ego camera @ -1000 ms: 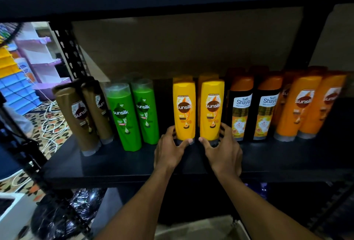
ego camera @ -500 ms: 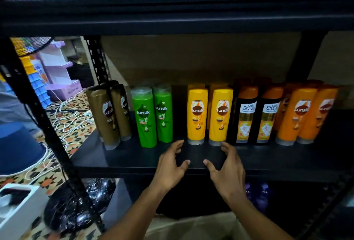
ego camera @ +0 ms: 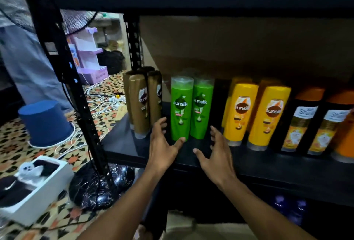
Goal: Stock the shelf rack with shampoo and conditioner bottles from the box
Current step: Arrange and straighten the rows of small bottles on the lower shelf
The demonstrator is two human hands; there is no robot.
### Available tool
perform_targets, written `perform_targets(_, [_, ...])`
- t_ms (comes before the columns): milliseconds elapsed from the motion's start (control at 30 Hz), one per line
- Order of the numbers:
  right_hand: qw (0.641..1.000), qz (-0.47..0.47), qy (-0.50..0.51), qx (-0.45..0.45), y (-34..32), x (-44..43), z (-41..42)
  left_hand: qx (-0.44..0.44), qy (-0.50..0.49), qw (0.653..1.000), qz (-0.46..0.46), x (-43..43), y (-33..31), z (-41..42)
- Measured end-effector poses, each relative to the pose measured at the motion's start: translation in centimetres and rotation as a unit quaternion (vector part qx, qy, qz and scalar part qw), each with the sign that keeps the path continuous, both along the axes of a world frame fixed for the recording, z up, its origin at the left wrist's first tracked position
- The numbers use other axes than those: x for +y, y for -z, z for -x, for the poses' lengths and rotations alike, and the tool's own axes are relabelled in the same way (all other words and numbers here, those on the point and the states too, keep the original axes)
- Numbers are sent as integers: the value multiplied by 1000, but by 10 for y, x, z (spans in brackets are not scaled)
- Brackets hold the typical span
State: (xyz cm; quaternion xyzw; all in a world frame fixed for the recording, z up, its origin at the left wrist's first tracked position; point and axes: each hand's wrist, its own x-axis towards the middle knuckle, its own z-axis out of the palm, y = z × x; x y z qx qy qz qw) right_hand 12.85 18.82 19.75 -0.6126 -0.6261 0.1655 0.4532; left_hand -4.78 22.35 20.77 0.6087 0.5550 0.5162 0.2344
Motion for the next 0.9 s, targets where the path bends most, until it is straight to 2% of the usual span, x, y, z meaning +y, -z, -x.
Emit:
perform_targets(167, [999, 10, 30, -5, -4, 44, 15, -18, 41, 998, 32, 35, -2, -7])
perform_targets(433, [996, 7, 59, 71, -1, 81, 15, 20, -15, 999, 28, 47, 9, -8])
perform_targets(667, [996, 34, 67, 46, -2, 56, 13, 64, -40, 995, 61, 31, 2, -7])
perform_targets(900, [998, 39, 41, 20, -10, 1, -17, 60, 22, 997, 48, -6, -6, -10])
